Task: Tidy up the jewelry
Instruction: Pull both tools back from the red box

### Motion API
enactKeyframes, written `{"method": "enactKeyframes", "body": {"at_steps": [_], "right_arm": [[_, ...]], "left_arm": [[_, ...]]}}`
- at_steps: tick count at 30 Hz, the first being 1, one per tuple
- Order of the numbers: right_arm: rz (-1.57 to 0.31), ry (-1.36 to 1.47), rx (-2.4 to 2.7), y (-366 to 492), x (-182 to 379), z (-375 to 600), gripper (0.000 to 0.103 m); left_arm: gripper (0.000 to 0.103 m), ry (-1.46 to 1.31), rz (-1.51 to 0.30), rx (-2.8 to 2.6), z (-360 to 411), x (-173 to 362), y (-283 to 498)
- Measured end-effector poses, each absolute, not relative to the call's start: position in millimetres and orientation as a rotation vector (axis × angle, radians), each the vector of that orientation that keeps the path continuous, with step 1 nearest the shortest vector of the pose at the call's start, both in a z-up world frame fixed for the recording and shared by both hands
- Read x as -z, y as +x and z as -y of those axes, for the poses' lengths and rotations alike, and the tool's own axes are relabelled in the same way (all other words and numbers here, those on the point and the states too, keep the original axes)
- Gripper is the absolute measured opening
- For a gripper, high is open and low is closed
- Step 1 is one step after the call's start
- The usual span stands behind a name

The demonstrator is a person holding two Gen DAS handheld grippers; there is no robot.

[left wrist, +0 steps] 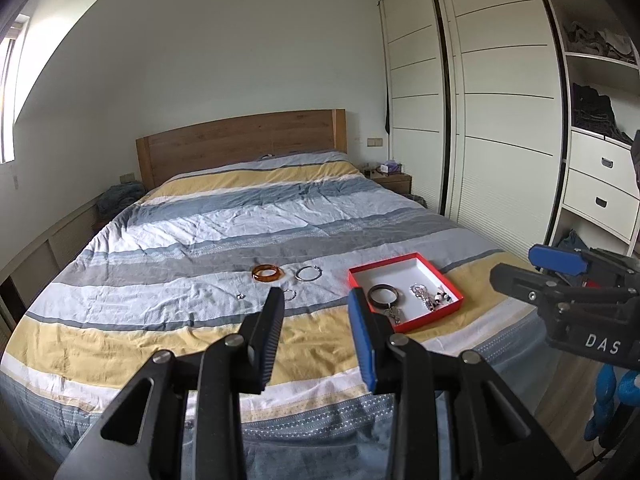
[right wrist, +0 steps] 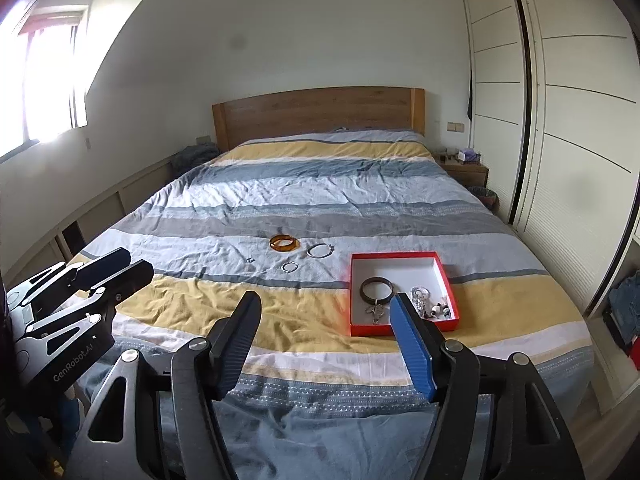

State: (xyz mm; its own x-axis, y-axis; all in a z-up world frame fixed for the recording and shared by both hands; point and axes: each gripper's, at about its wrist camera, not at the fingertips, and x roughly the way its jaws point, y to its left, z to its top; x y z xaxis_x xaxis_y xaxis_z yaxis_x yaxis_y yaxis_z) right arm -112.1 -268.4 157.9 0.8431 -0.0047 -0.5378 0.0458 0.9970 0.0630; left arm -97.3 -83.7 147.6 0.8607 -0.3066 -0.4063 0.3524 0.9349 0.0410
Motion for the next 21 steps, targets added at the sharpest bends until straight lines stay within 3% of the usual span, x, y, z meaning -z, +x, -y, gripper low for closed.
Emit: {"method": "enactKeyframes", "body": {"at_steps": [21], "right_arm": [[-0.534, 0.012, 0.002, -132, -174, 232, 0.071]], "left_arm": [[0.031, 0.066, -0.393, 0.307, 46, -151, -112]]}}
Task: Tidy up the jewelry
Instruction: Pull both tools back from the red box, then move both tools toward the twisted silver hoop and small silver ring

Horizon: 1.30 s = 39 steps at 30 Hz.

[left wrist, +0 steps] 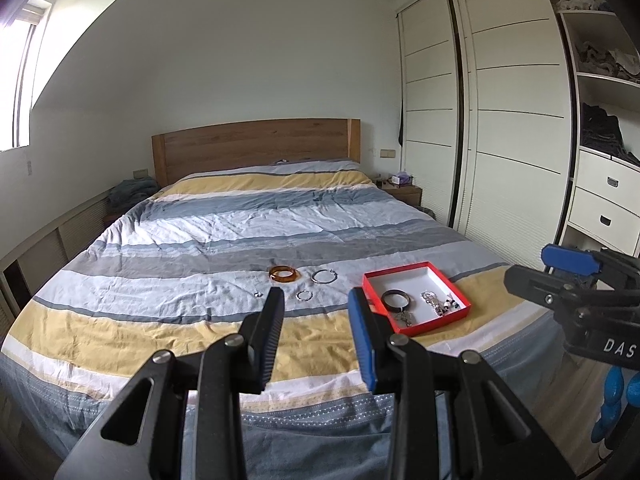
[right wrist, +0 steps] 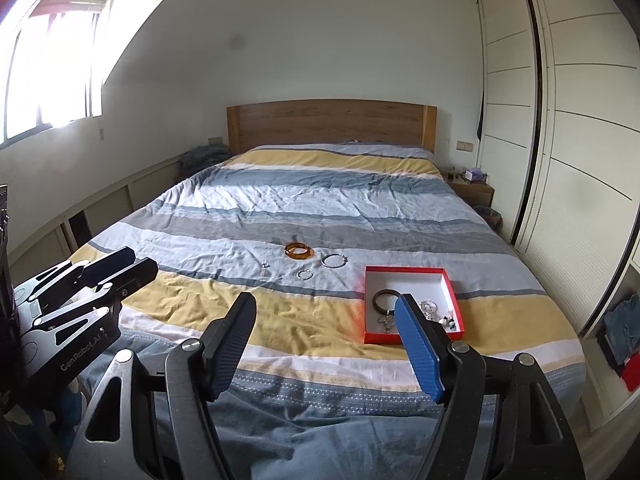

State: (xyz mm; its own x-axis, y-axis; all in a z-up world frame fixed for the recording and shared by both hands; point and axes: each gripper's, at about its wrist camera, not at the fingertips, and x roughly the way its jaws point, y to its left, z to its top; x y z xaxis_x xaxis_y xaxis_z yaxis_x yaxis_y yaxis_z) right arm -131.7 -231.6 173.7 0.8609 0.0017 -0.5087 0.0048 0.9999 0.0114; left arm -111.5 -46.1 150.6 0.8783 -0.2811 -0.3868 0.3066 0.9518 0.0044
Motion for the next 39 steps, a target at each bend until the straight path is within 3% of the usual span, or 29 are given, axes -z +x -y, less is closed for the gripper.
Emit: {"method": "enactKeyframes", "body": {"at_steps": [21, 39], "right_arm": [[-0.632, 0.057, -0.102, -47, -135, 230, 0.071], [-0.853, 0.086, -0.202, 155, -10, 221, 0.071]], "left_arm": [[0.032, 0.005, -0.645, 0.106, -27, -87, -21], [0.032, -0.038, -0.836, 0.163, -13, 6, 192]]}}
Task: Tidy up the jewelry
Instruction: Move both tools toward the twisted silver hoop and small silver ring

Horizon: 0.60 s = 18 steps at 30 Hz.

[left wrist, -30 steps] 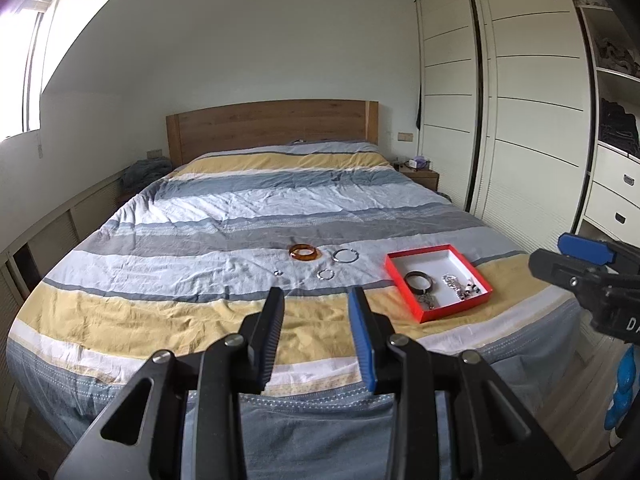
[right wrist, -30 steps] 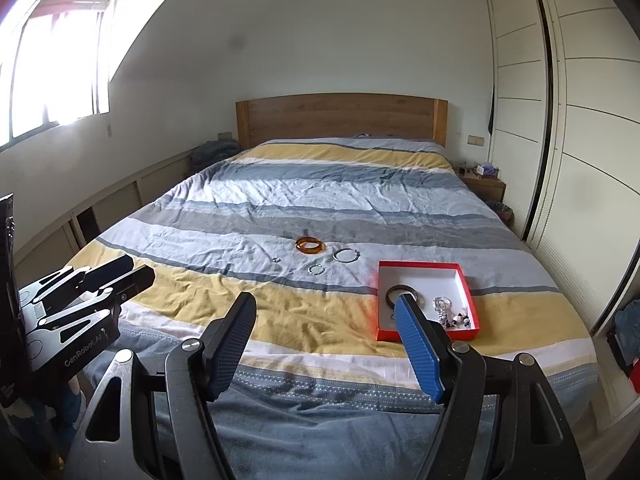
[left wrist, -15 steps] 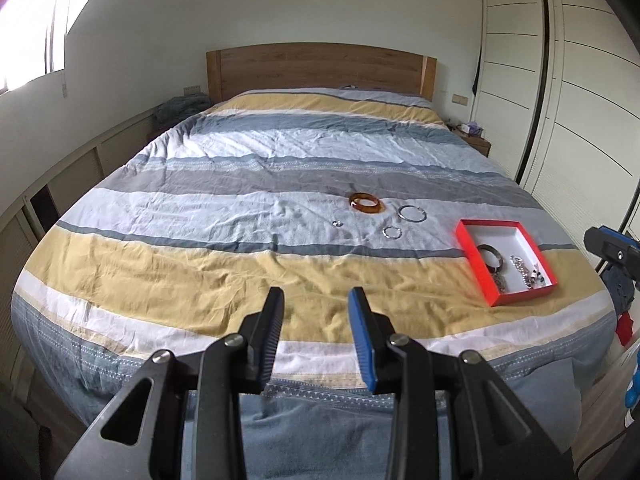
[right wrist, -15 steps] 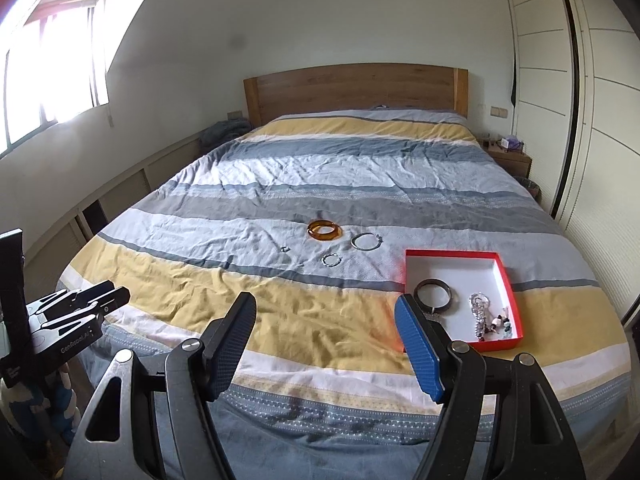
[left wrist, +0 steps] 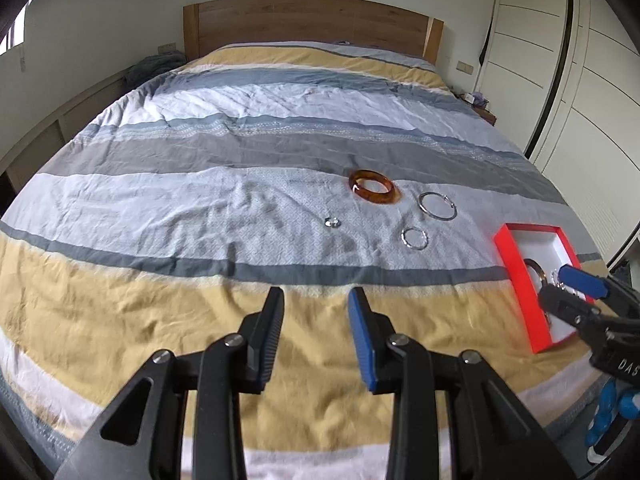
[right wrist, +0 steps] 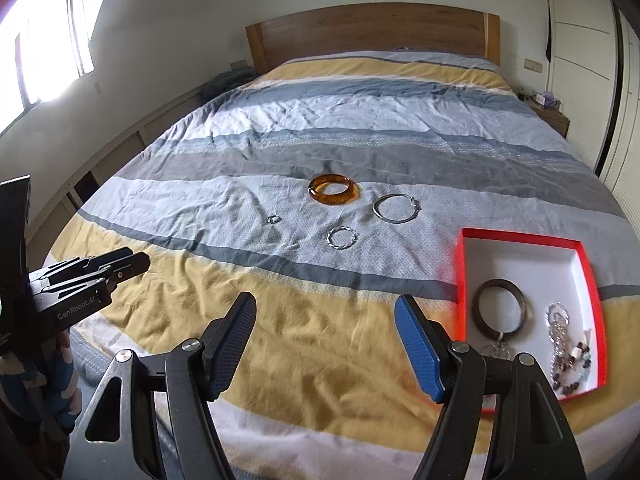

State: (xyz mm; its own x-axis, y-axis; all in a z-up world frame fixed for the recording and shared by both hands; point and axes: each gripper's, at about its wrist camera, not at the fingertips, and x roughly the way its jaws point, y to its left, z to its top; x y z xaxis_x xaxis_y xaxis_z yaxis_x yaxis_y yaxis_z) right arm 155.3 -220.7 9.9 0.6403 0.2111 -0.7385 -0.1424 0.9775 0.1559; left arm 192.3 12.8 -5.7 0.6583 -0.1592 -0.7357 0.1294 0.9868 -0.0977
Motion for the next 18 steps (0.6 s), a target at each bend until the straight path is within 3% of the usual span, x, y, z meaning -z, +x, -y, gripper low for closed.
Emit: {"method": "enactKeyframes", "body": {"at_steps": [9, 18], "right_arm": [[-0.898, 0.093, -0.234, 254, 55, 217, 0.071], [-0.925, 0.109, -0.233, 304, 103, 216, 0.071]], "left_arm": [[0.032, -0.037, -0.890, 0.217, 16, 65, 302], [0.032, -0.019, -0.921, 0.251, 29, 108, 346]]}}
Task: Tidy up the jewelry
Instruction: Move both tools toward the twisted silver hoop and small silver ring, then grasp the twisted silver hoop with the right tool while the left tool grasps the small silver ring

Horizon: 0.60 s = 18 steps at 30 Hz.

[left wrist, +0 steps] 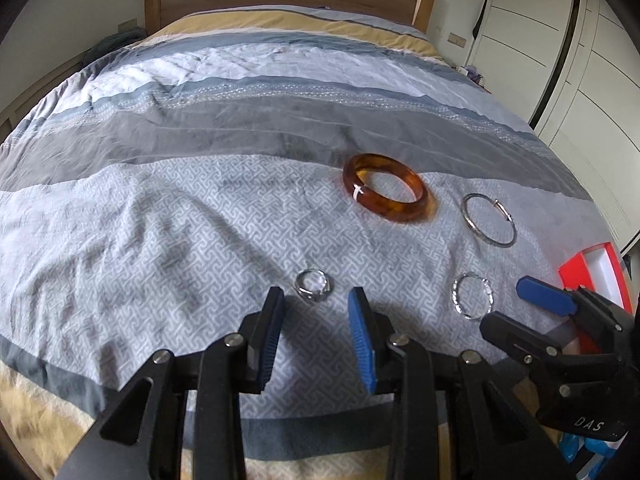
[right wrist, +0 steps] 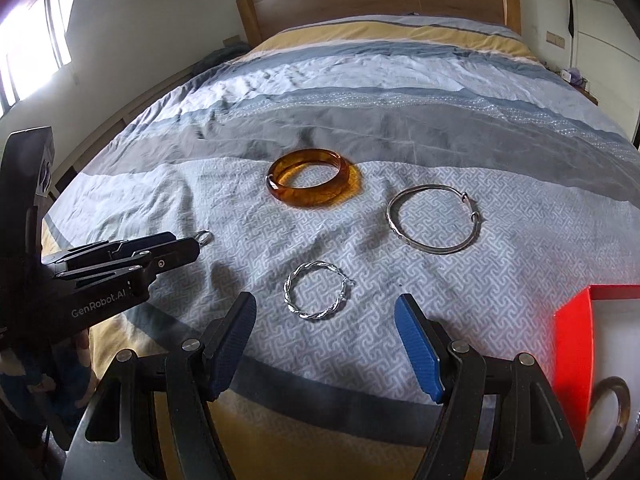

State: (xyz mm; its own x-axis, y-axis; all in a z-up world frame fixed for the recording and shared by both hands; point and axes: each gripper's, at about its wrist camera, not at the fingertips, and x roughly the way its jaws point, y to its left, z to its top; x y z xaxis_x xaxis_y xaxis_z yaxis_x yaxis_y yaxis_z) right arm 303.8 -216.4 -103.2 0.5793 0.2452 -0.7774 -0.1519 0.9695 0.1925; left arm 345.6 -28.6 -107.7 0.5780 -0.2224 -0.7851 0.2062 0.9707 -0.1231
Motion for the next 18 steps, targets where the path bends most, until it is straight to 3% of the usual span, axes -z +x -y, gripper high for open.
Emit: {"method": "enactKeyframes", "body": {"at_steps": [11, 16, 18], "right_arm": [[-0.914, 0.106, -0.254, 316, 124, 214, 0.070], [-0.908, 0.057, -0.249, 318, 133, 207, 0.059], [-0.905, 0.042, -0.243, 318, 134, 206, 0.049]], "left_arm": [[0.030, -0.032, -0.905, 0.262, 30, 128, 356], [0.027, -0.011, -0.885, 0.247, 34, 131, 354], [0.025, -0.011, -0.882, 0.246, 34, 131, 354]]}}
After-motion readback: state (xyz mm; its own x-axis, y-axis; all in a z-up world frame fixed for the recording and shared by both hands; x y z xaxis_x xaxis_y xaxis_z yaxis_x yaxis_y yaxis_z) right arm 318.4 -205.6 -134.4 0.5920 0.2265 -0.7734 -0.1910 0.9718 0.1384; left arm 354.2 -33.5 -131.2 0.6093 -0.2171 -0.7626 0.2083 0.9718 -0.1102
